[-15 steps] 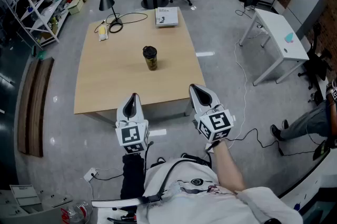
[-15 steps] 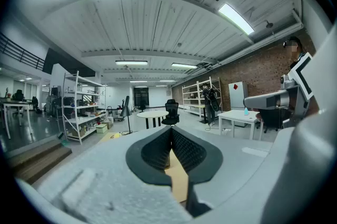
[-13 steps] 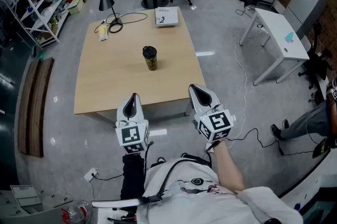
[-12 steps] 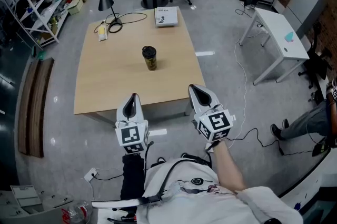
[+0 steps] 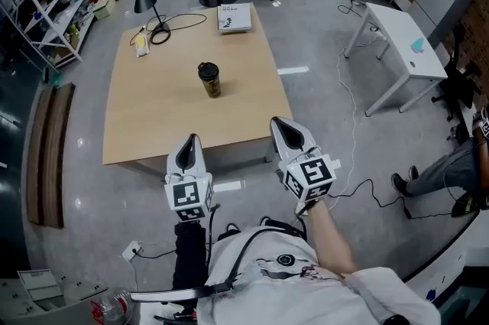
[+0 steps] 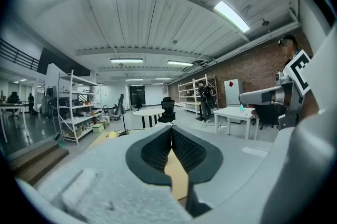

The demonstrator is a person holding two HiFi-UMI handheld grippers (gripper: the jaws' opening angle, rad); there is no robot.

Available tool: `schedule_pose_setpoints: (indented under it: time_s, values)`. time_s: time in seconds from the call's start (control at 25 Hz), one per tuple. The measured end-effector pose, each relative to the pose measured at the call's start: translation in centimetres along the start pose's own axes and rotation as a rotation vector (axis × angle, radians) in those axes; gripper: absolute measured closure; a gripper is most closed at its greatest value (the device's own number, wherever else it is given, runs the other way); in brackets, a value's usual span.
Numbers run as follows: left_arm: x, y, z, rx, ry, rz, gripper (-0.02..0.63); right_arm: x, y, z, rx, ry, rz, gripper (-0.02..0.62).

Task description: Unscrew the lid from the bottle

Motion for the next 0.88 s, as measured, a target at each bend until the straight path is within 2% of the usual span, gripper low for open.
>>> schedule_pose_setpoints:
  time_s: [0.2,0.28,0.36,0.48,0.6,0.76,0.88]
  values:
    - [0.2,1.3,1.0,-0.035,0.008,-0.002,0.580,1.6,0.6,-0.6,-0.007,-0.015,0.022,0.594]
    - [0.6,2.0,1.7,-0.042,0.043,0.007,0.506,2.4,0.9,-0.7,-0.007,-0.028,0.031,0.594]
    - [1.2,2.6,2.6,-0.039,0.085,0.016,0.395,3.2,1.0,-0.5,-0.004,-0.049,0.035,0.586]
    - [1.5,3.6,4.0,-0.029,0.122,0.004,0.317,4.3,1.0,0.4,-0.002,-0.076,0.036,0.577]
    - [1.3,5.1,5.3,-0.061,0.140,-0.013,0.227,5.0,1.4,1.9,-0.014,-0.091,0.058,0.575]
    - [-0.7,8.0,9.0,-0.121,0.149,0.007,0.043,4.6,1.7,5.4,-0.005,-0.138,0.081,0.538]
    - [-3.4,11.4,13.3,-0.183,0.166,0.009,0.026,3.8,1.6,9.2,0.000,-0.192,0.080,0.471]
Point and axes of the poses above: the fingertips, and each gripper's own axes: z forward along the fingers, x to its right, y out of its underside, the point moved 4 cm from there along -z, backward along the fingers, and after that the axes turned 11 degrees about y, right-handed, at the moved point
